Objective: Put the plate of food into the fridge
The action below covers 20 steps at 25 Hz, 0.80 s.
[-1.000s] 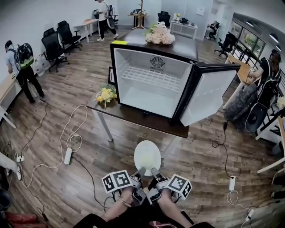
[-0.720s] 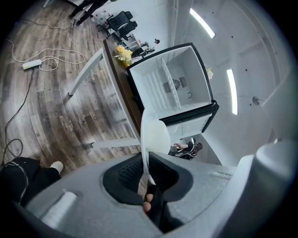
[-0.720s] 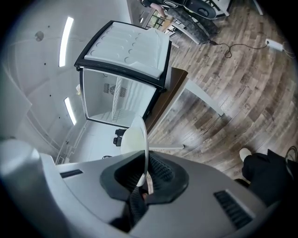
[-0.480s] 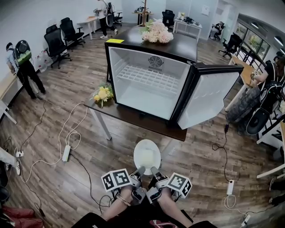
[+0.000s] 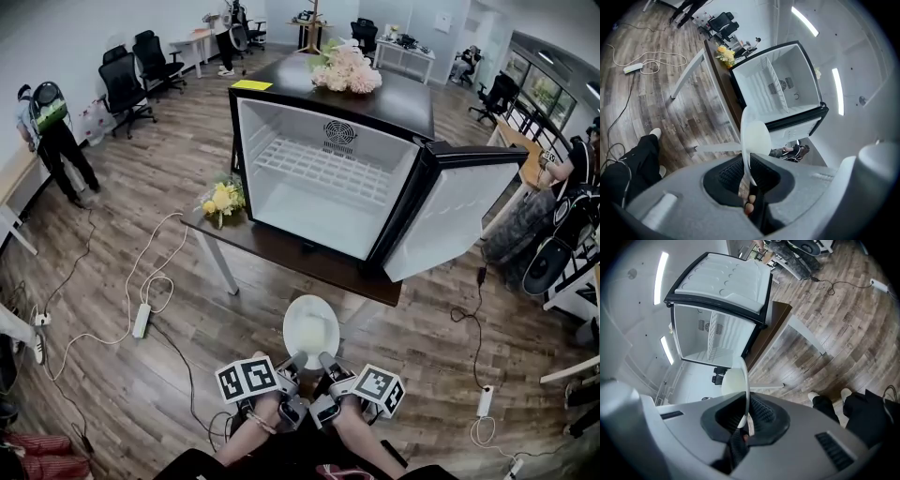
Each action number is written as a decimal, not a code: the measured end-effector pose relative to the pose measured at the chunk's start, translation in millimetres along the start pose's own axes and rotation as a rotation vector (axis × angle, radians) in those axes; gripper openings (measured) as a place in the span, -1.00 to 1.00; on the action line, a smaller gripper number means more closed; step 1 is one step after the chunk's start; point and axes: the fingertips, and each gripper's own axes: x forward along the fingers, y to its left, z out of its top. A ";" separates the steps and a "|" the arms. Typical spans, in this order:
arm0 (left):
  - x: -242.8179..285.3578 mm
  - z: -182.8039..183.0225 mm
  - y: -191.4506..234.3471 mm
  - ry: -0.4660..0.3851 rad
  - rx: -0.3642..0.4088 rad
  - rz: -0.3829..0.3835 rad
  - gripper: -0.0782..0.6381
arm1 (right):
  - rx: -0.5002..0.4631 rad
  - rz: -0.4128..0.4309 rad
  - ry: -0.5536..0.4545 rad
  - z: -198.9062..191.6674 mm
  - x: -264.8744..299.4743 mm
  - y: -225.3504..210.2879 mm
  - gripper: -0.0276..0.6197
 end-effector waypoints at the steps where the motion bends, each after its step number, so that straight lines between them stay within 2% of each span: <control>1: 2.2 5.1 0.7 0.004 0.005 0.002 -0.67 | 0.003 -0.002 -0.001 1.6 4.8 1.4 -0.82; 6: 17.7 33.3 -2.4 0.032 0.040 0.003 -0.67 | 0.010 -0.011 -0.022 16.7 29.7 12.1 -0.82; 20: 60.6 116.0 -5.1 0.110 0.068 -0.029 -0.67 | 0.067 -0.030 -0.107 56.4 100.8 43.6 -0.82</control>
